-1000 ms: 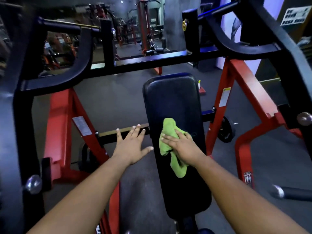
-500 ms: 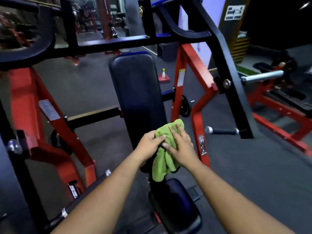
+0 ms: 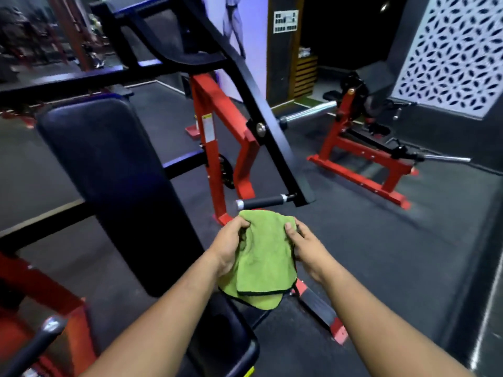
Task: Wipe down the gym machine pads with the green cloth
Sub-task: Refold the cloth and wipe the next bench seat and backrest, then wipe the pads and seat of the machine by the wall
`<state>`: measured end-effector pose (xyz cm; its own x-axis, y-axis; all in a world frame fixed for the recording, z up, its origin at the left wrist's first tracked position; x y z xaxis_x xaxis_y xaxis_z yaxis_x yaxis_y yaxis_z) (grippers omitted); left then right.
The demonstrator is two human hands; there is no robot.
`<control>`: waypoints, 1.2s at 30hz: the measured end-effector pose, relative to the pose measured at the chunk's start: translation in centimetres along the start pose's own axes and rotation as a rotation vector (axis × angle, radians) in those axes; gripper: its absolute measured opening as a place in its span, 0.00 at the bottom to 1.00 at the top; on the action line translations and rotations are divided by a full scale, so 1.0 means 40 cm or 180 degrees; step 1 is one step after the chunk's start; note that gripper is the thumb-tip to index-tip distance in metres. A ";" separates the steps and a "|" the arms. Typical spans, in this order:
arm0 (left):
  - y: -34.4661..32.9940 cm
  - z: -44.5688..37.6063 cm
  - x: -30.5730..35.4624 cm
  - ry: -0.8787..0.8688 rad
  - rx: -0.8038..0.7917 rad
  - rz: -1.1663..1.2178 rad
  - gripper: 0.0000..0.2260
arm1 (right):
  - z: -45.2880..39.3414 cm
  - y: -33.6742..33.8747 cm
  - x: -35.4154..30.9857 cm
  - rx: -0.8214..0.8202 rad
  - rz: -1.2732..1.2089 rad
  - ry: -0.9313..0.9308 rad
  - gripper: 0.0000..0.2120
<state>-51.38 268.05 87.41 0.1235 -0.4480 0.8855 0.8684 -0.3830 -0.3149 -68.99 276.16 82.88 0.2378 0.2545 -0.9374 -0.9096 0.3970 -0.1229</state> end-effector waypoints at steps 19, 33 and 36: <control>-0.671 -0.543 -0.191 -0.0890 -0.0305 -0.1812 0.19 | -0.271 0.731 -0.219 0.1090 -0.0286 0.0851 0.24; -1.022 -0.901 -0.225 -0.0777 -0.0768 -0.2013 0.18 | -0.393 1.090 -0.312 0.1847 0.0214 0.1019 0.23; -1.096 -0.969 -0.243 -0.0838 -0.0707 -0.2047 0.22 | -0.427 1.173 -0.324 0.1942 0.0131 0.1039 0.23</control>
<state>-109.27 257.90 79.36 -0.2426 0.1192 0.9628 0.6937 -0.6725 0.2580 -120.59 276.41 83.71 0.0055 0.0396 -0.9992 -0.5387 0.8420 0.0304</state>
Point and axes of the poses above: each hand's wrist, its own z-axis away from the middle knuckle, its own y-axis out of the back of the hand, x = y × z, the point moved 2 cm from there along -z, towards the middle knuckle, and after that the axes turned 4 degrees about -y, right-handed, at the moved point
